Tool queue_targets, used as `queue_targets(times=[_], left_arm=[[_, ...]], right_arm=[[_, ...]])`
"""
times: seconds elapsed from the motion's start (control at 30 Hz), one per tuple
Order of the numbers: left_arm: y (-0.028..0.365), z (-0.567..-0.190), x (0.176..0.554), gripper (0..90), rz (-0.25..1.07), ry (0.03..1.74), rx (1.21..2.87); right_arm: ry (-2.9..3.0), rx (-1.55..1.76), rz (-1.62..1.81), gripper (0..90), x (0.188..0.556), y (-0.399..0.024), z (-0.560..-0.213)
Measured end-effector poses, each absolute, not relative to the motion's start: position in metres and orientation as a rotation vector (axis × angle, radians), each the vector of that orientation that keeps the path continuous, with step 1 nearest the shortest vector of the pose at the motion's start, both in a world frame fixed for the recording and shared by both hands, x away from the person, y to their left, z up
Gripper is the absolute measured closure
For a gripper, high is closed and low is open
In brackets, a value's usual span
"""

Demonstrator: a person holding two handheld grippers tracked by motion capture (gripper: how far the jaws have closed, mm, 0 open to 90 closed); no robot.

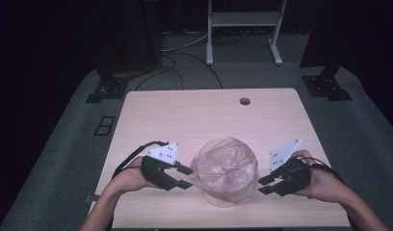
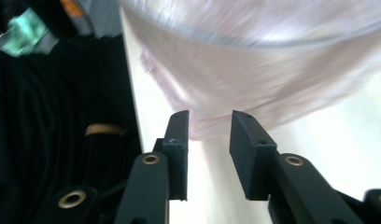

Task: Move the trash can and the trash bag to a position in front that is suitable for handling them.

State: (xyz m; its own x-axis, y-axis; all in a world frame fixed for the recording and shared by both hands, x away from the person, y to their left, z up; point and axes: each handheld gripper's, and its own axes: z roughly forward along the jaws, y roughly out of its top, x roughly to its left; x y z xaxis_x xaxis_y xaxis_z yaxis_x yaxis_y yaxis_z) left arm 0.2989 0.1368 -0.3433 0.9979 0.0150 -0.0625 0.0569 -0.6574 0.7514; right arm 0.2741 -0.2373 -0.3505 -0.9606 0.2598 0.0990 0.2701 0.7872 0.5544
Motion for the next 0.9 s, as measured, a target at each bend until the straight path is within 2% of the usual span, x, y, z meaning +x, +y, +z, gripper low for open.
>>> queue_targets(times=[0.23, 0.47, 0.57, 0.63, 0.7, 0.83, 0.9], left_arm=[[0.134, -0.325, 0.304, 47.7, 0.003, 0.084, 2.265], [0.116, -0.321, 0.314, 47.2, 0.076, 0.107, 2.316], [0.113, -0.322, 0.319, 51.4, 0.078, 0.115, 2.315], [0.112, -0.321, 0.322, 59.1, 0.075, 0.113, 2.305], [0.113, -0.319, 0.324, 68.1, 0.083, 0.144, 2.294], [0.113, -0.319, 0.328, 81.4, 0.091, 0.165, 2.286], [0.114, -0.32, 0.331, 85.0, 0.103, 0.186, 2.282]], right_arm=[[-3.027, -0.513, -1.132, 62.9, 0.283, -0.245, -0.317], [-3.085, -0.473, -1.148, 57.8, 0.299, -0.224, -0.309], [-3.104, -0.467, -1.131, 57.2, 0.304, -0.217, -0.308], [-3.125, -0.445, -1.115, 57.9, 0.307, -0.213, -0.308], [-3.157, -0.441, -1.092, 63.1, 0.309, -0.208, -0.308], [-3.184, -0.51, -1.017, 87.2, 0.317, -0.202, -0.311], [-3.176, -0.526, -1.017, 89.9, 0.321, -0.201, -0.312]])
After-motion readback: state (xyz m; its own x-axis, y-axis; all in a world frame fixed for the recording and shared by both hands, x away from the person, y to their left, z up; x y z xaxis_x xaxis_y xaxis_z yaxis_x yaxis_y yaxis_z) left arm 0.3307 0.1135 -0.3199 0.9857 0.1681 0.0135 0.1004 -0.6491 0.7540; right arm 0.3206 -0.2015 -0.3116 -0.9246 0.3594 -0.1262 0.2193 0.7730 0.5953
